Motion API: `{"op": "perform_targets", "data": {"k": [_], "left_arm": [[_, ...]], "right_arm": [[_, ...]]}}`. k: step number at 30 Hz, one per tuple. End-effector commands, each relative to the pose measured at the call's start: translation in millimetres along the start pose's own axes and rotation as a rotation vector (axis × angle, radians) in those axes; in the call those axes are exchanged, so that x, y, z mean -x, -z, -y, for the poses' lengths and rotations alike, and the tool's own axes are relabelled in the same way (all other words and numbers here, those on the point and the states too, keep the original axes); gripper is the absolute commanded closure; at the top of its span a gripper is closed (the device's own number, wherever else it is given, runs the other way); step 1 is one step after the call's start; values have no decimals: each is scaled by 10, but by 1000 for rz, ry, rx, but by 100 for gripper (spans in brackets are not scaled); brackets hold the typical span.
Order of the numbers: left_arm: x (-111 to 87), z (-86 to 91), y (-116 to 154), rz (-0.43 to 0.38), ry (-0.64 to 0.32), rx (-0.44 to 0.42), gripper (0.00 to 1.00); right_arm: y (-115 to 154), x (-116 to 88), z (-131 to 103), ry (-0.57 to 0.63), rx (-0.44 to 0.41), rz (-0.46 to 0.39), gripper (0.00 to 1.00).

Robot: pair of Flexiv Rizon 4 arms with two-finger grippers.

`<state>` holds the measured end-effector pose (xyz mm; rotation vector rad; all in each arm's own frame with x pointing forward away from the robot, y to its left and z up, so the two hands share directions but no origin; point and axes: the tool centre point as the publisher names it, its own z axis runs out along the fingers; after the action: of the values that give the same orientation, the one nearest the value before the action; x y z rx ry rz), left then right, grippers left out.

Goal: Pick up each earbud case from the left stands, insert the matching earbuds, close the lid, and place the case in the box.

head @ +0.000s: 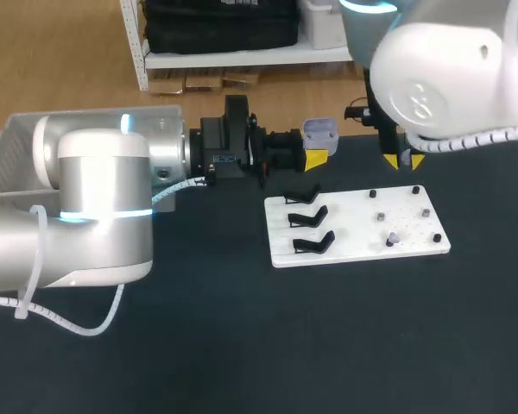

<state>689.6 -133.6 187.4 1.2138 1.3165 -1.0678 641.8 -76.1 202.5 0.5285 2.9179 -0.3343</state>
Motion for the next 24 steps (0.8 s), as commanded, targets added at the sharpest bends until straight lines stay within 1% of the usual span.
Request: {"op": "perform_targets", "data": {"k": [1,7,8,9,12,13,14,20,21,24], "left_arm": [[-20,14,-5,10,-5,8,100],[-20,14,-5,10,-5,8,100],[-20,14,-5,10,-5,8,100],[-20,14,-5,10,-5,8,100],[-20,14,-5,10,-5,8,100],[-20,14,-5,10,-5,8,100],[-20,14,-5,10,-5,8,100],[-20,14,-5,10,-5,8,100],[-20,14,-5,10,-5,8,100],[-20,14,-5,10,-5,8,100]], "right_arm": [[18,42,-38,-143,-17,-38,100],[18,42,-38,-143,-17,-38,100],[47,38,-89,-176,21,-54,100],[81,35,-144,-187,25,-54,100],[229,36,-274,-223,32,-56,100],[297,37,-308,-241,31,-43,100],[369,33,-341,-245,43,-44,100],[727,-14,-537,-260,49,0,100],[779,-21,-571,-261,49,-21,100],[922,-51,-677,-259,65,-26,100]]}}
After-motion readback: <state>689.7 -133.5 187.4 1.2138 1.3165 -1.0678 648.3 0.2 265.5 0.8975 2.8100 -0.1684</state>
